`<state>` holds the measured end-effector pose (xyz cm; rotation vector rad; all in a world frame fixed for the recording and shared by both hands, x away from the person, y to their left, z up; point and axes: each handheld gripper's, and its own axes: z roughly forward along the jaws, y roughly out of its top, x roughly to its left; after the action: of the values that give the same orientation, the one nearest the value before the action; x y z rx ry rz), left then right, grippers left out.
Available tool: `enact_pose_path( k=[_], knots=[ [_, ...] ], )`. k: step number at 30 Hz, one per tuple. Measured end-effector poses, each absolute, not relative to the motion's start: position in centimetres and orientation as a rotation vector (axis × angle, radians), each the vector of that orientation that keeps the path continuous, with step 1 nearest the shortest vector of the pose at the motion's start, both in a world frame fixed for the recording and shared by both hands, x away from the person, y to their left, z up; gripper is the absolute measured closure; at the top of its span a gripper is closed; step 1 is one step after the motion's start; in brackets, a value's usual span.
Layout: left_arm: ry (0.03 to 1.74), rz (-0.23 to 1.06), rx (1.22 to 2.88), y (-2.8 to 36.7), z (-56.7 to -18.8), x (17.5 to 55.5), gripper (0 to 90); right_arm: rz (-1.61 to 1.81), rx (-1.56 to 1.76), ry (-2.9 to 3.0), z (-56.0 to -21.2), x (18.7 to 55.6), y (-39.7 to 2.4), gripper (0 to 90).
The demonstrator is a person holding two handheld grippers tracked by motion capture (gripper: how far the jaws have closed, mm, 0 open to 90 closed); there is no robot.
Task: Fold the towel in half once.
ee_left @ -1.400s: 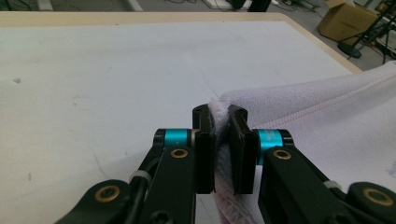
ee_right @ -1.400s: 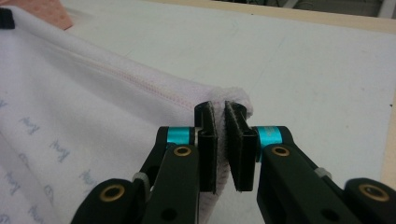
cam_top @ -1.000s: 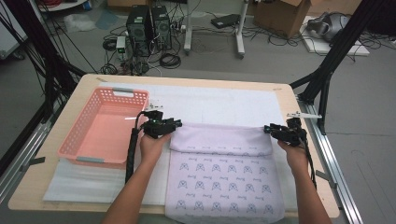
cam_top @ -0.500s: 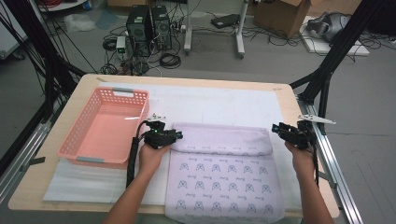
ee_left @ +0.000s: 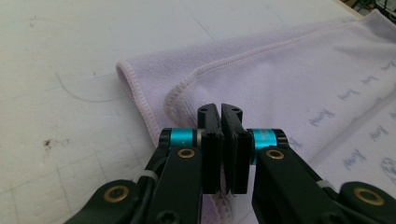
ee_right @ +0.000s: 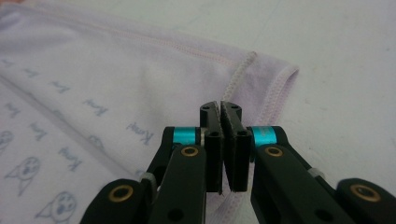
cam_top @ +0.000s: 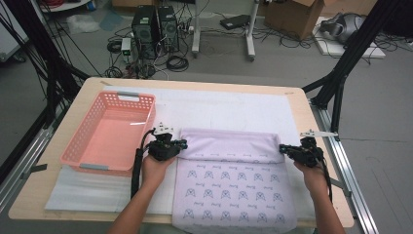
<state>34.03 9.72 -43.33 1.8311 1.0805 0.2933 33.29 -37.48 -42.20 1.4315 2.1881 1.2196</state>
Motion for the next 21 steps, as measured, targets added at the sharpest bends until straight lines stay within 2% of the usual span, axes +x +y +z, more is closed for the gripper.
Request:
enact_pose_path(
  k=[8,19,20,21],
  knots=[
    [1.027,0.263,1.769,11.0,-43.1,30.6,86.3,1.347,1.341,2.152,-41.7,29.3,-38.7,87.8],
    [0.957,0.195,1.831,11.7,-44.4,25.9,86.4,1.324,1.378,2.203,-42.9,24.7,-39.8,88.0],
    [0.955,0.198,1.836,11.8,-44.4,25.7,85.2,1.320,1.382,2.209,-43.1,24.5,-39.8,87.7],
    [0.956,0.207,1.833,11.8,-44.4,25.7,78.8,1.303,1.385,2.222,-43.2,24.3,-39.7,84.2]
  ],
)
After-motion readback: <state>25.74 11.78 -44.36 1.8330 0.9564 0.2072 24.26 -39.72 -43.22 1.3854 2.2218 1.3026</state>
